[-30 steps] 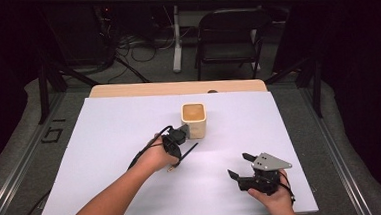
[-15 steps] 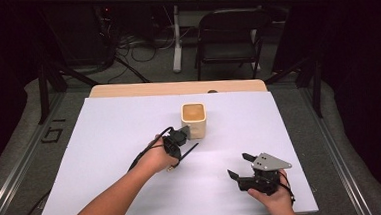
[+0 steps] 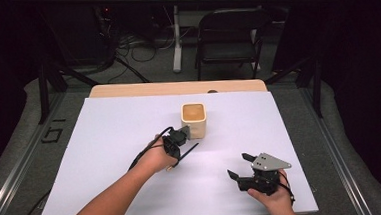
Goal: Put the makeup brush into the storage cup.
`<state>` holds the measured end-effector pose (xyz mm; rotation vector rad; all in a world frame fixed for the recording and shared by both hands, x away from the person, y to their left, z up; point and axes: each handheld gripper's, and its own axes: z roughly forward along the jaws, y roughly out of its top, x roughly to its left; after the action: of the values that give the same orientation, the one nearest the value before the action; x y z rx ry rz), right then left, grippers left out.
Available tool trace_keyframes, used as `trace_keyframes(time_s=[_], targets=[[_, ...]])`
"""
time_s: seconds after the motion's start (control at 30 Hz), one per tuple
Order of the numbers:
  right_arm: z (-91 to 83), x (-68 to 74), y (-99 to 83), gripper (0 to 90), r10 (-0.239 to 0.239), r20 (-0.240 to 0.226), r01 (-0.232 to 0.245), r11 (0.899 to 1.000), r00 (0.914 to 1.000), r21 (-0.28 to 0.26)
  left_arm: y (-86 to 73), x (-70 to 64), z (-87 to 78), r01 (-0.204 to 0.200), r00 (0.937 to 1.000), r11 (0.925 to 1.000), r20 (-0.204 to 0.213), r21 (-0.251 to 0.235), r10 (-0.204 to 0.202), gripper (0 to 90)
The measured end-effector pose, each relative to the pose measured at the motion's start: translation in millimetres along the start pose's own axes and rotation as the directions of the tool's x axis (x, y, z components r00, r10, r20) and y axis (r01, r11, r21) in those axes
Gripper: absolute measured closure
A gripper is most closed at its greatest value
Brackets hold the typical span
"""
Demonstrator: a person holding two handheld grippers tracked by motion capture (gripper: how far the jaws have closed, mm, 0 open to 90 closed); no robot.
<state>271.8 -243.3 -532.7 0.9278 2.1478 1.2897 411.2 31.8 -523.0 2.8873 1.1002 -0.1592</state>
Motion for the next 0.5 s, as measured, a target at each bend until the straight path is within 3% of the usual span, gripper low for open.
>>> trace_keyframes(time_s=[0.5], targets=[[0.9, -0.1, -0.3, 23.1, -0.001, -0.002, 0.001, 1.0, 1.0, -0.001, -0.4, -2.0, -0.4, -0.041, 0.9991, 0.9992, -0.013, 0.004, 0.041, 84.3]])
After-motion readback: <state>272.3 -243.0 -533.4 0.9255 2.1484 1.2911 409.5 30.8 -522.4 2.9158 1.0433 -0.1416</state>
